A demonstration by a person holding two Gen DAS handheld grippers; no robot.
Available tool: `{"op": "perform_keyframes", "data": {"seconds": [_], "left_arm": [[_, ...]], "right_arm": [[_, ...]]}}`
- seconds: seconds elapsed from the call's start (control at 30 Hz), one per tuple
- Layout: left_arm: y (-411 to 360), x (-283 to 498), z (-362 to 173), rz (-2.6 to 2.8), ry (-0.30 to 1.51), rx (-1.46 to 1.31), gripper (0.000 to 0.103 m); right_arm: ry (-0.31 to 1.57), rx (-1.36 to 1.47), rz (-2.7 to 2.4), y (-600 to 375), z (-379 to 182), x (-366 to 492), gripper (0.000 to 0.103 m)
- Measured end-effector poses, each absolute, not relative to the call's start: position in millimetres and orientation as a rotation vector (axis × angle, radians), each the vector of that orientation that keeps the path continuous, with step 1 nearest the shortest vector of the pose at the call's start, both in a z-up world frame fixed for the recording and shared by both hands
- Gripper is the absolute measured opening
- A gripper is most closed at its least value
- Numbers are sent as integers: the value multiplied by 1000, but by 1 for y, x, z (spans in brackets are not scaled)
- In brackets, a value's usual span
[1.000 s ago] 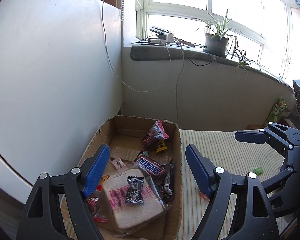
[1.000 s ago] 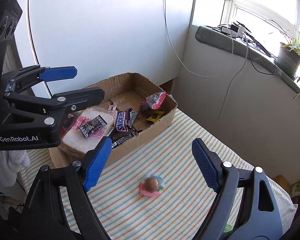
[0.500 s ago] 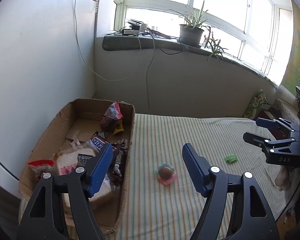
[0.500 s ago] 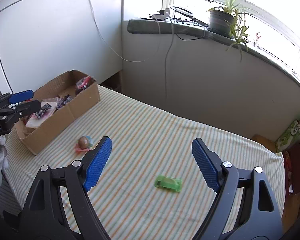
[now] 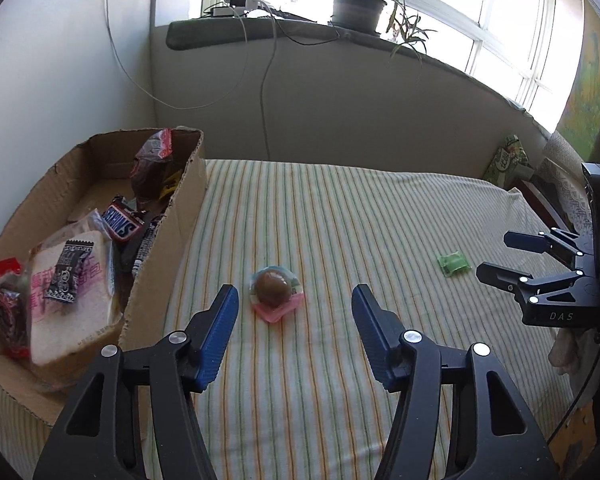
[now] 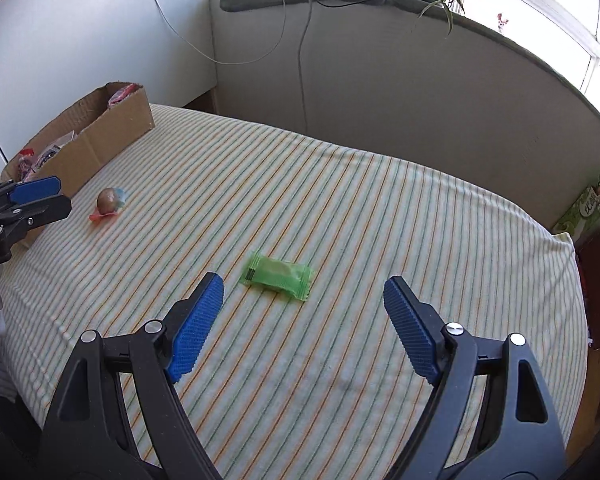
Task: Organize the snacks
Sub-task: 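Move both grippers back over the ball candy and green packet, then grasp the green candy packet with the right gripper while the left gripper grasps the brown ball candy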
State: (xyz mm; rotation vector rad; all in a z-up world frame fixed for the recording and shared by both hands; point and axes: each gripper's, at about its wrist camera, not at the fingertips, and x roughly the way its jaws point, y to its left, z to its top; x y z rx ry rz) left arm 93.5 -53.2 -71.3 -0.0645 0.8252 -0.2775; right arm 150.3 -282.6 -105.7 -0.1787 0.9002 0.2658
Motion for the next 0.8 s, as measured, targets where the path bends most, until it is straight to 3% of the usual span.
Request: {"op": "perform_keyframes", "data": {"seconds": [0.23,0.37,0.73,0.8], "left_arm": [[-55,103,-83,-257,869,-57,58],[-57,110,-91,-244,891,-53,58],[-61,128,-103,-217,914,-45,58],[-61,131,-105,-214,921,-45,58]], "right_arm": [[972,-146,302,-273,-127,159,84],[1008,-107,313,-273,-136,165,72],[990,-150,276,-257,-140,178,72],[988,-163,274,-252,-140,181,66]]}}
